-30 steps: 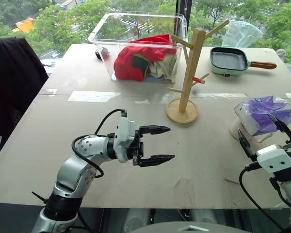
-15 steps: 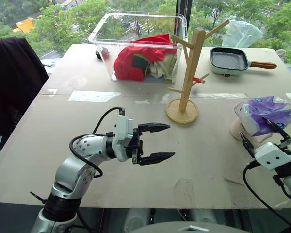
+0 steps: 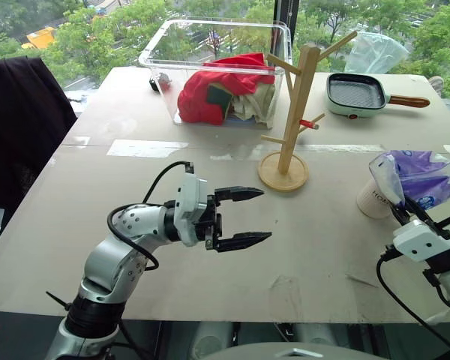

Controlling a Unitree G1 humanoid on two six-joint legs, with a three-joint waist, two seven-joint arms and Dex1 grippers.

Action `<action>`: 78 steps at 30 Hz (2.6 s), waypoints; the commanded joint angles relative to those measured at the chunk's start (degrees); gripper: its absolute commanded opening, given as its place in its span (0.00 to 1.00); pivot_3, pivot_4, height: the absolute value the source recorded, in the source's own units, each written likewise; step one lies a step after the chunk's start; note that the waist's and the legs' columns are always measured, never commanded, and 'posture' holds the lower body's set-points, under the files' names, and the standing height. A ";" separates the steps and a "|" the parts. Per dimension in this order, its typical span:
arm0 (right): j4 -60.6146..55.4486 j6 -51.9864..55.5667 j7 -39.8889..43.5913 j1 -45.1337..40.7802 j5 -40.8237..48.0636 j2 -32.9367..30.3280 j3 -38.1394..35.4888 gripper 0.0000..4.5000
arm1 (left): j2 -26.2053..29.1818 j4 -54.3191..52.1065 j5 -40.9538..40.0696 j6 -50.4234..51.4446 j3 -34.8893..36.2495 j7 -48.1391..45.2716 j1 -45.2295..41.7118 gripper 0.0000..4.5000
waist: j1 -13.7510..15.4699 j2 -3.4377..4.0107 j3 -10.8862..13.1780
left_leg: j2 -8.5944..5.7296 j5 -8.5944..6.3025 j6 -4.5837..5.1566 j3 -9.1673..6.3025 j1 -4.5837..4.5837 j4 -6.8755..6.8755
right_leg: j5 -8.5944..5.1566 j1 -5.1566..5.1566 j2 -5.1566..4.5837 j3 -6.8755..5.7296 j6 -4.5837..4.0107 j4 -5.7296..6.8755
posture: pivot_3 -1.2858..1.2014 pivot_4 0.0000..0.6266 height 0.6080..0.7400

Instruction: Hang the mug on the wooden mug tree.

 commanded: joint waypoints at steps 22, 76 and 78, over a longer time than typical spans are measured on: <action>7.93 6.82 -1.99 13.38 8.06 -0.08 -22.87 0.69 | 0.60 -2.12 0.42 4.06 -5.88 -2.09 -7.67 0.87 | -0.67 -0.01 -0.01 | 0.01 0.00 0.01 -0.02 0.04 -0.01 | -0.09 0.06 0.04 0.05 0.15 0.00 | 0.52 0.24 1.00; 14.35 27.58 1.14 -11.25 34.84 11.83 -5.07 0.49 | 1.97 -6.42 9.28 2.99 -2.08 11.06 1.31 0.87 | -1.33 0.05 -0.02 | 0.04 -0.01 0.01 -0.03 0.03 -0.01 | 0.02 0.03 0.03 0.03 -0.01 0.03 | 0.52 0.24 1.00; 14.58 27.29 1.09 -11.56 34.84 12.06 -4.69 0.31 | 1.99 -6.41 9.21 3.02 -2.08 11.03 1.26 0.87 | -1.31 0.05 -0.02 | 0.04 0.00 0.01 -0.03 0.03 -0.01 | 0.02 0.03 0.03 0.03 -0.01 0.04 | 0.52 0.24 1.00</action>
